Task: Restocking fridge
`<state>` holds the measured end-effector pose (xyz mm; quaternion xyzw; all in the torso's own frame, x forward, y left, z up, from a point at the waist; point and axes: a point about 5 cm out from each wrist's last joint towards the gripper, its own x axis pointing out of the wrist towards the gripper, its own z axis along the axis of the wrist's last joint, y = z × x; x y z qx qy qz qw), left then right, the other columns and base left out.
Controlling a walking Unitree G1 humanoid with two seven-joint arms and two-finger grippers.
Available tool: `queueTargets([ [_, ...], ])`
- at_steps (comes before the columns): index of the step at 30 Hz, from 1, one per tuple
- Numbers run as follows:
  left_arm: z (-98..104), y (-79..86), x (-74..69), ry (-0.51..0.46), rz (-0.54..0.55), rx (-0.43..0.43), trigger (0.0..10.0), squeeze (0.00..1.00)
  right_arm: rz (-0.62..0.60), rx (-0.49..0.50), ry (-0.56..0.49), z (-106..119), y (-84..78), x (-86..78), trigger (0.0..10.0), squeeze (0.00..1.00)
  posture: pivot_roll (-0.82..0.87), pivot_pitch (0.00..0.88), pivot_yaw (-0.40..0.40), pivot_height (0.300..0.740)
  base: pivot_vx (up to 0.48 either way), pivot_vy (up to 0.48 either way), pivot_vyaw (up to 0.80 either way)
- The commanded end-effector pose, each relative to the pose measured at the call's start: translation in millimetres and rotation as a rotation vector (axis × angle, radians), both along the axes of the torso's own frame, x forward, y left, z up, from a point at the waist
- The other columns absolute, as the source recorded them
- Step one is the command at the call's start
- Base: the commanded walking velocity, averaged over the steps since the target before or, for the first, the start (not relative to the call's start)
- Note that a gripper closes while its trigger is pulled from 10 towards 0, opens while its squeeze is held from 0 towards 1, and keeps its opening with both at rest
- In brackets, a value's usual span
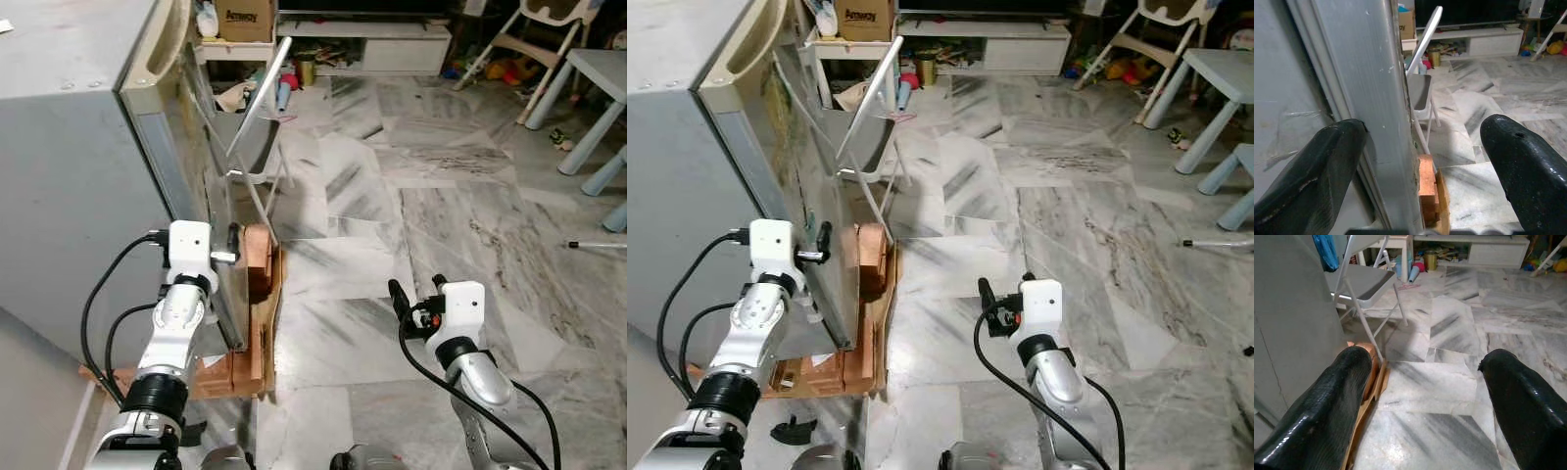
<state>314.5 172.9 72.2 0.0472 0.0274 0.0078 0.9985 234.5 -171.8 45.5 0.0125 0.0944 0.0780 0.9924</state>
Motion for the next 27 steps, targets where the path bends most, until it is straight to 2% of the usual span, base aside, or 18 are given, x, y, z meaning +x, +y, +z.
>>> queueTargets([
  [1,-3,-1.1,-4.3,0.009,0.001,-0.002,10.0,0.00,0.009,0.003,-0.019,7,0.3,2.3,10.0,0.00,-0.06,0.017,-0.015,0.740,0.000,0.000,0.00],
  [4,-6,-0.7,-6.0,0.017,0.011,0.005,10.0,0.00,0.020,0.007,-0.011,6,2.3,2.7,10.0,0.00,-0.06,0.019,-0.015,0.740,0.000,0.000,0.00],
  [9,0,3.2,3.1,0.012,0.021,0.003,10.0,0.00,0.028,0.013,-0.013,8,5.2,5.7,10.0,0.00,-0.06,0.020,-0.015,0.740,0.000,0.000,0.00],
  [18,12,-5.7,22.5,0.002,-0.012,0.013,10.0,0.00,0.024,0.018,-0.015,8,6.3,7.3,10.0,0.00,-0.06,0.018,-0.006,0.740,0.000,0.000,0.00],
  [21,18,-17.3,29.8,-0.006,-0.054,-0.006,10.0,0.00,0.019,0.018,-0.007,6,5.1,5.0,10.0,0.00,-0.07,0.014,-0.001,0.740,0.000,0.000,0.00],
  [23,24,-29.4,33.3,-0.022,-0.107,-0.006,10.0,0.00,0.015,0.014,0.005,4,3.9,4.6,10.0,0.00,-0.07,0.013,0.001,0.740,0.000,0.000,0.00],
  [24,30,-54.4,34.5,-0.042,-0.244,-0.003,10.0,0.00,0.014,-0.005,0.050,-3,2.2,3.6,10.0,0.00,-0.07,0.012,0.002,0.740,0.000,0.000,0.00],
  [26,39,-86.5,31.8,-0.068,-0.425,0.007,10.0,0.00,0.016,-0.021,0.111,-11,0.6,1.6,10.0,0.00,-0.06,0.010,0.003,0.740,0.000,0.000,0.00],
  [27,46,-108.4,27.4,-0.088,-0.542,-0.001,10.0,0.00,0.022,-0.028,0.152,-16,0.0,-0.5,10.0,0.00,-0.06,0.010,0.004,0.740,0.000,0.000,0.00],
])
